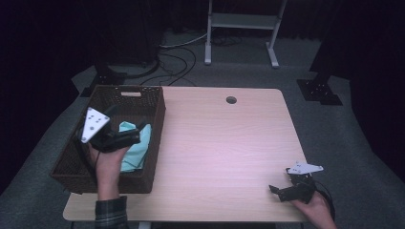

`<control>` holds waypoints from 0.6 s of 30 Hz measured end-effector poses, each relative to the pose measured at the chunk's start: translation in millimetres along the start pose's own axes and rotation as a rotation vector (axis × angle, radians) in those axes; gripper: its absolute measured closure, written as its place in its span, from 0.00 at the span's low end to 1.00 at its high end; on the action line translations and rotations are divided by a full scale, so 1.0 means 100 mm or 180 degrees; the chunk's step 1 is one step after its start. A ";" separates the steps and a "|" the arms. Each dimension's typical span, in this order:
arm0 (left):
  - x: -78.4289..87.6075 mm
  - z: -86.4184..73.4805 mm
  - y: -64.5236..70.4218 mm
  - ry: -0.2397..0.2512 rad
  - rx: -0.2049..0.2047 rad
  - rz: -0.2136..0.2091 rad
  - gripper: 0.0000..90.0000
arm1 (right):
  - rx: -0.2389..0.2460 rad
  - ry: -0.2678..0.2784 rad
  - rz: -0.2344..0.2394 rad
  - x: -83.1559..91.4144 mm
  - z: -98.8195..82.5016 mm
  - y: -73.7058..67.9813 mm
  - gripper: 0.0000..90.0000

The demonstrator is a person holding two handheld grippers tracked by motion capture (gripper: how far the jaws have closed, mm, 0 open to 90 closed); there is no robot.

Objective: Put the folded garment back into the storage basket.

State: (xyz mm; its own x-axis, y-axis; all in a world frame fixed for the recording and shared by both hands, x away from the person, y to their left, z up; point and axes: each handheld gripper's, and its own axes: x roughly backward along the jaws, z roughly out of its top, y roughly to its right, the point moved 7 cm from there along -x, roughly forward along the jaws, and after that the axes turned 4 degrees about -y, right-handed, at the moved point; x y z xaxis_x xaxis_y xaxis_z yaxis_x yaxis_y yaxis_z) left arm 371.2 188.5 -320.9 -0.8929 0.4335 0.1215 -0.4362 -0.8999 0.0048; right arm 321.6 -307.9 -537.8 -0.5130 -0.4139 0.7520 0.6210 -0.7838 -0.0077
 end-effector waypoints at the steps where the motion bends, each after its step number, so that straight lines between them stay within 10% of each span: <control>1: -0.07 0.01 0.20 0.0014 0.0007 -0.0126 0.00 | -0.0001 0.0001 -0.0001 0.00 0.00 0.00 0.00; 18: -0.65 -0.39 1.59 0.0046 -0.0083 -0.1090 0.00 | 0.0004 0.0000 0.0009 0.00 0.00 0.00 0.00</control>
State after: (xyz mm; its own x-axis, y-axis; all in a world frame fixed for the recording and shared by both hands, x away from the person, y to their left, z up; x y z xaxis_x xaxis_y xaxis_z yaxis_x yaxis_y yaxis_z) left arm 355.3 19.6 -366.7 -0.6956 0.7110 0.1033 -0.7134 -0.7005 0.0176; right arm 321.4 -308.4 -537.8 -0.5113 -0.4162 0.7519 0.6233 -0.7820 -0.0090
